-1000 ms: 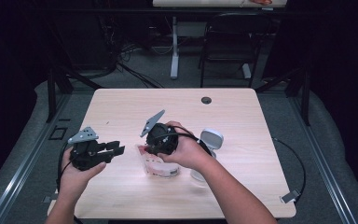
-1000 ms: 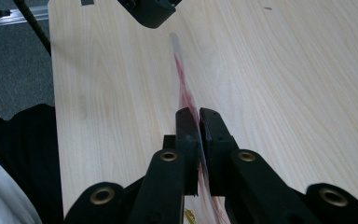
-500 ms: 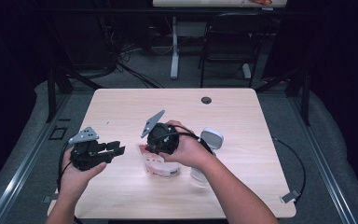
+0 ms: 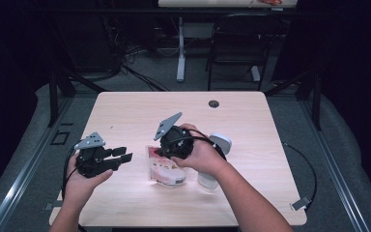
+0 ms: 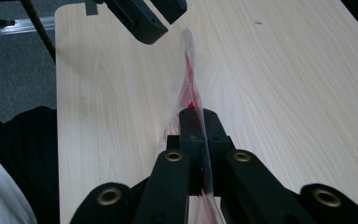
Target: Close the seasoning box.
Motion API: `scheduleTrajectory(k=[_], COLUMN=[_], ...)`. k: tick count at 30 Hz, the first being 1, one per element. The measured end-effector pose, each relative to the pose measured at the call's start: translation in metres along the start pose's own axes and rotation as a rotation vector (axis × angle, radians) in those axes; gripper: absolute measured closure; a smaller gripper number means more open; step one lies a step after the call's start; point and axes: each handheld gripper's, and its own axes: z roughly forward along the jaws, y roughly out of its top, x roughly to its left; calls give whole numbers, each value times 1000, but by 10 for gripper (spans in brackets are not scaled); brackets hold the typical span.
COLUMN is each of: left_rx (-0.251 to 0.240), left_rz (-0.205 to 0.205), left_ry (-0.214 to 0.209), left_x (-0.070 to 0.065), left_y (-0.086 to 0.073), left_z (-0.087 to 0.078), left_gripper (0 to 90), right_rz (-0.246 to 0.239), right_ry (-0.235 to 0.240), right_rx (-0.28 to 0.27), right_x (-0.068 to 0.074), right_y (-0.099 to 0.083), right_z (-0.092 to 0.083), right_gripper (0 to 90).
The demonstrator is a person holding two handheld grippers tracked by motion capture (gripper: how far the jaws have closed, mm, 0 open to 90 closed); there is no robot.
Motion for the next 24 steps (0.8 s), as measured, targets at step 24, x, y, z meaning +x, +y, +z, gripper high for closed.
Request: scheduleTrajectory(k=[24], left_rx=[7], left_rz=[64], left_ry=[-56], left_x=[-15], left_y=[-1], left_z=[21], left_gripper=[539], right_rz=[29], right_ry=[-39], right_rx=[-130], right_x=[-2], right_y=[-18], right_z=[-42], right_gripper=[900])
